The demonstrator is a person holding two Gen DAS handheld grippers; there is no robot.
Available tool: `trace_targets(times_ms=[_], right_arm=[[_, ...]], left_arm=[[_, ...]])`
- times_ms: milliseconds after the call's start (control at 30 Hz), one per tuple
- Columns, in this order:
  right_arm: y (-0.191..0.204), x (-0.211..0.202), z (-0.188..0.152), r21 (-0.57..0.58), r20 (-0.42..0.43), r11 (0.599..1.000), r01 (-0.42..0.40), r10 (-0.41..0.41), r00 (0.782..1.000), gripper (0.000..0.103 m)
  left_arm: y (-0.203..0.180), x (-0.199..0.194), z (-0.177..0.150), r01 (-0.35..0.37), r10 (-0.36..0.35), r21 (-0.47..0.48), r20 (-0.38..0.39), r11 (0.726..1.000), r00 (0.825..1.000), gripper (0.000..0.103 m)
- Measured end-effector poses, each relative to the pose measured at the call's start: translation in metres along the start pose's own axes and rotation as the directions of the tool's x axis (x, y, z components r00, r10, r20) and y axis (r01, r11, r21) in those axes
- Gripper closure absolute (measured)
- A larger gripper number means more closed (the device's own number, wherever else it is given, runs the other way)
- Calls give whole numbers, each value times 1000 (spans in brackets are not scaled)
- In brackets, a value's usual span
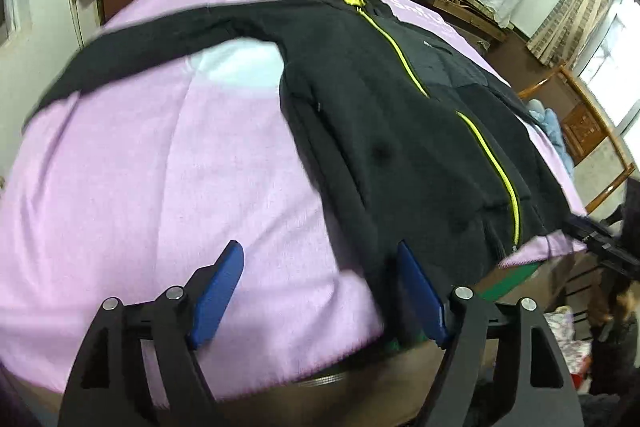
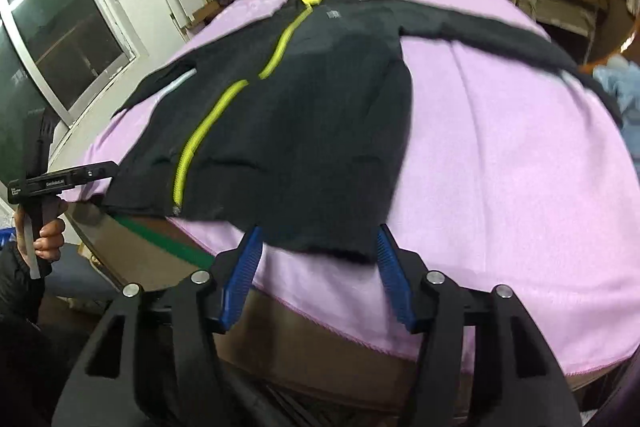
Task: Fold large clothes
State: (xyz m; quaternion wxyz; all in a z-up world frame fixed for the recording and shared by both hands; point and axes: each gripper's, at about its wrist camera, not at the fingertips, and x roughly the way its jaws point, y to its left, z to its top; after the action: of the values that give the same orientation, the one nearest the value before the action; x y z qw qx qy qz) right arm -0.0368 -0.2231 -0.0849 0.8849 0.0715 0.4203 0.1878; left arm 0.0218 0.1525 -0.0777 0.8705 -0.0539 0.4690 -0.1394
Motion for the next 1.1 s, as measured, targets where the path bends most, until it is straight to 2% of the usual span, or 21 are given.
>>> trace_targets(times_ms=[100,133,167,200,267,300,367,433,467,500,533,633,700,733,767,867,900,967,1000,1067,1100], right_arm=[[5,-7,27,8,96,1000,-29,28,995,46],[7,-5,40,3,114,999,-50,49,992,46],[10,4,52,-8,102,997,-77,77,992,44],[11,18,60,-14,62,995,-96,96,993,38],[9,53,64,5,-56,997,-83,84,995,36],[6,65,62,17,-104,997,-77,78,991,36],[-4,70,61,37,-108,996,-81,85,991,37],[-32,58,74,126,-32,987,-95,100,994,34],[-53,51,83,204,19,974,-101,99,995,30],[-88,44,97,324,93,939,-118,93,991,21],[-112,42,105,401,132,907,-129,82,988,19],[-208,48,117,666,193,738,-107,-32,981,19],[-239,54,114,744,198,658,-112,-58,978,19],[-254,58,110,782,210,610,-129,-64,976,21],[-262,58,108,798,238,581,-158,-64,969,21],[-273,55,115,815,256,563,-139,-135,957,21],[-279,56,118,821,259,555,-133,-156,953,22],[-283,59,127,828,270,545,-129,-186,945,22],[-286,60,130,832,278,541,-127,-206,938,22],[-284,67,136,827,301,551,-111,-267,916,25],[-284,69,137,824,302,560,-85,-308,902,35]], left_arm=[[-20,-1,27,7,-9,37,59,999,998,22],[-29,2,36,32,-35,40,64,999,997,13],[-34,9,43,52,-54,39,55,998,997,6],[-38,20,47,70,-71,40,32,997,997,5],[-44,53,48,38,-35,46,-73,998,997,5],[-47,60,47,17,-12,76,-70,997,997,3],[-55,60,51,-37,45,138,-56,990,997,3],[-57,61,70,-27,35,143,-50,989,998,3],[-58,63,86,-30,35,123,-34,992,999,3],[-57,65,98,-32,35,105,-24,994,999,3],[-58,70,119,-30,31,68,-8,997,999,3],[-60,98,174,-4,4,-55,16,998,1000,3],[-67,125,202,10,-10,-113,-2,994,1000,3],[-73,145,215,-1,-1,-130,-18,992,1000,3],[-75,157,222,-18,14,-134,-30,991,999,3],[-82,193,238,-116,111,-119,-46,986,993,3],[-89,198,239,-183,183,-79,-3,980,983,3],[-98,206,239,-237,237,-10,7,972,972,3],[-102,206,236,-254,253,18,22,967,967,3],[-98,204,236,-239,239,26,11,971,971,3],[-96,202,236,-229,229,29,0,973,973,3]])
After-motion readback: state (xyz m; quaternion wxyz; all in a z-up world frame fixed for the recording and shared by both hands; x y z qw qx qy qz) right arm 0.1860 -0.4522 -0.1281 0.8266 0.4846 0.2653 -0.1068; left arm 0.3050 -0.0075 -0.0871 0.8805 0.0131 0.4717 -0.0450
